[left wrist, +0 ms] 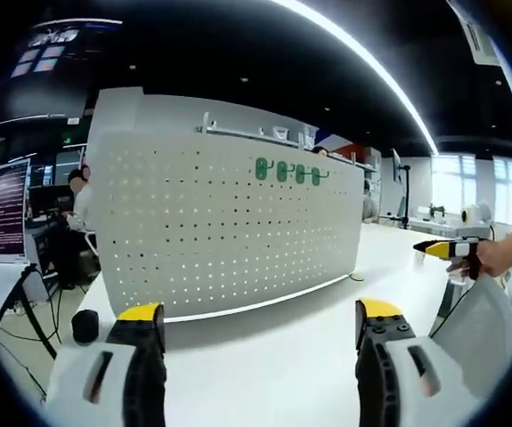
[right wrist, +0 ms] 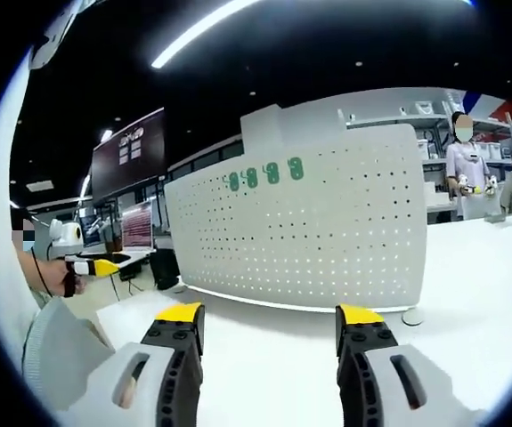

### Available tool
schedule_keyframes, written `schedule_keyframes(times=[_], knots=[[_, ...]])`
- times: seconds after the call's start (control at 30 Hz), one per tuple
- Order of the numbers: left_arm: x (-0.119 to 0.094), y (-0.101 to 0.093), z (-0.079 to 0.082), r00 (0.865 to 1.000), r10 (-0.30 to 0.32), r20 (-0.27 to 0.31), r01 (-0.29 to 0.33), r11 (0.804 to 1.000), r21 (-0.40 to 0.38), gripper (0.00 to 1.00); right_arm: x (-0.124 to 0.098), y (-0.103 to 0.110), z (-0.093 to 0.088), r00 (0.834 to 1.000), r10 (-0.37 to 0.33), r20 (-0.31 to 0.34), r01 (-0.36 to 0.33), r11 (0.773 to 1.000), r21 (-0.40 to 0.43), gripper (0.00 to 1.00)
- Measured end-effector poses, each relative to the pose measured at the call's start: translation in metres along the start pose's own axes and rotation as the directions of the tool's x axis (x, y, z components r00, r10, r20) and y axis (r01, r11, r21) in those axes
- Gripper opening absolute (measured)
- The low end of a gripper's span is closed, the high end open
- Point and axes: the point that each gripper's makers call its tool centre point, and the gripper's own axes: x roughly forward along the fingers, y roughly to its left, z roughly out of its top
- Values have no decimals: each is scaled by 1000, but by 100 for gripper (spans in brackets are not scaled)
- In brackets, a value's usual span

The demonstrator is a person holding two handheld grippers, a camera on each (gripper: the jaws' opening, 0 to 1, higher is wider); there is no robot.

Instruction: Insert the hook assembly into the mounting plate slot until the hook locks in place.

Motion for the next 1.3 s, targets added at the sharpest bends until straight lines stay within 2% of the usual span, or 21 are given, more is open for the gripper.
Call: schedule_keyframes(times=[0.57, 0.73, 1.3], knots=[[-1, -2, -14, 1000, 20, 1, -20, 999, -42, 90, 0, -2, -11, 999, -34, 10, 33, 999, 26, 57], [-1, -1, -12, 999, 35, 9, -34, 999, -38, 87, 0, -4, -10, 999, -41, 17, 40, 999, 34, 57], [1, -3, -6, 999, 28, 26, -27, 999, -42, 90, -1, -5, -8, 999, -44, 32, 43, 999, 30, 58]])
